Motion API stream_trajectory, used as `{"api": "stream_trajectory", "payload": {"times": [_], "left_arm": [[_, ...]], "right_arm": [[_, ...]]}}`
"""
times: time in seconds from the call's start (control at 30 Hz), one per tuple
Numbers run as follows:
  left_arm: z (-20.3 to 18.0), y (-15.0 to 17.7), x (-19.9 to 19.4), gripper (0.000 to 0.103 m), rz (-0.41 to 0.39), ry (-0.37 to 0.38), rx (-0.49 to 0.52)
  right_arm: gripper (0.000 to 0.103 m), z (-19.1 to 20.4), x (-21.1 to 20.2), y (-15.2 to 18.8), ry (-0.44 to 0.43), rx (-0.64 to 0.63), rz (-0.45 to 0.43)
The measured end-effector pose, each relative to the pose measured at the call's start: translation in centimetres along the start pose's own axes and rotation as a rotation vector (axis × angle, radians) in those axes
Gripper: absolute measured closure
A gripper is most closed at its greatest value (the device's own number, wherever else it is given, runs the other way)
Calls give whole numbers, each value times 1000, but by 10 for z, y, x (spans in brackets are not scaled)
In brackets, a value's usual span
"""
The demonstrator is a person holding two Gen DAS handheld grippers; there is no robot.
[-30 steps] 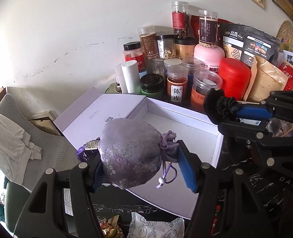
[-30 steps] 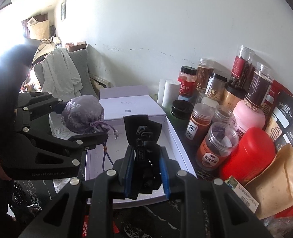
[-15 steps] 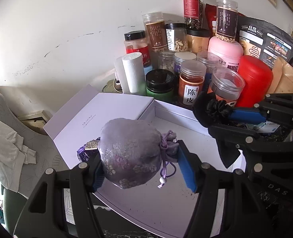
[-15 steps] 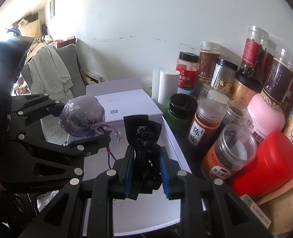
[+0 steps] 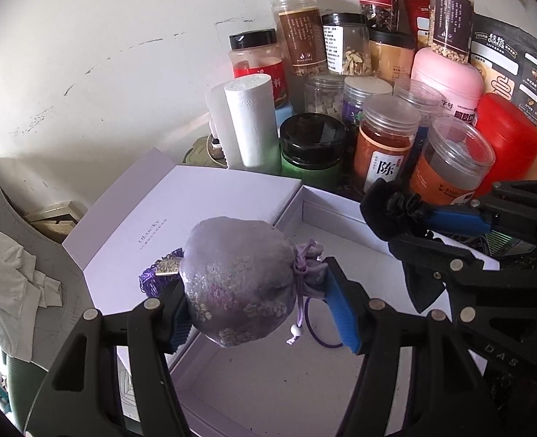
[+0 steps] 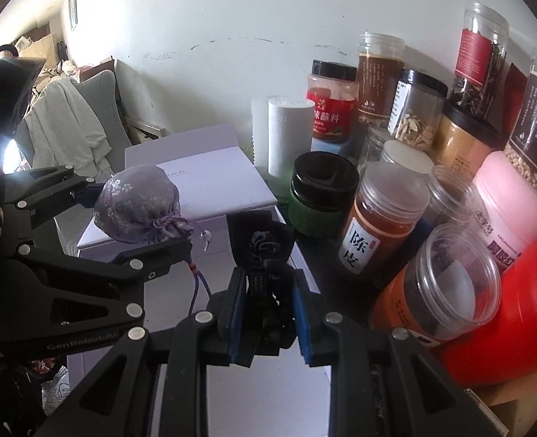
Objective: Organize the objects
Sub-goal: 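Lower both held items into the white box and open both grippers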
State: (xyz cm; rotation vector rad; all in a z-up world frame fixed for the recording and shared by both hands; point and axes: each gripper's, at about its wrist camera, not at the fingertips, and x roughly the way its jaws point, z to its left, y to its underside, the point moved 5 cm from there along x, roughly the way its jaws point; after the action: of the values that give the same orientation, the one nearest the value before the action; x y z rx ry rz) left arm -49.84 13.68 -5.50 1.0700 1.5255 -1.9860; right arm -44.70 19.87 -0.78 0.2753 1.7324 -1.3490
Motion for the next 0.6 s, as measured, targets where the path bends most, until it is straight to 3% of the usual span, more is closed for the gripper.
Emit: {"api": "stream_trajectory", "payload": {"times": [0.33, 0.6], "left_arm": [[-3, 2, 37, 41, 56, 7, 1], [-4, 1, 46, 38, 55, 5, -4]], "right_arm": [[79, -9, 23, 4, 28, 18, 30], [79, -11, 36, 7, 35, 35, 58]]}}
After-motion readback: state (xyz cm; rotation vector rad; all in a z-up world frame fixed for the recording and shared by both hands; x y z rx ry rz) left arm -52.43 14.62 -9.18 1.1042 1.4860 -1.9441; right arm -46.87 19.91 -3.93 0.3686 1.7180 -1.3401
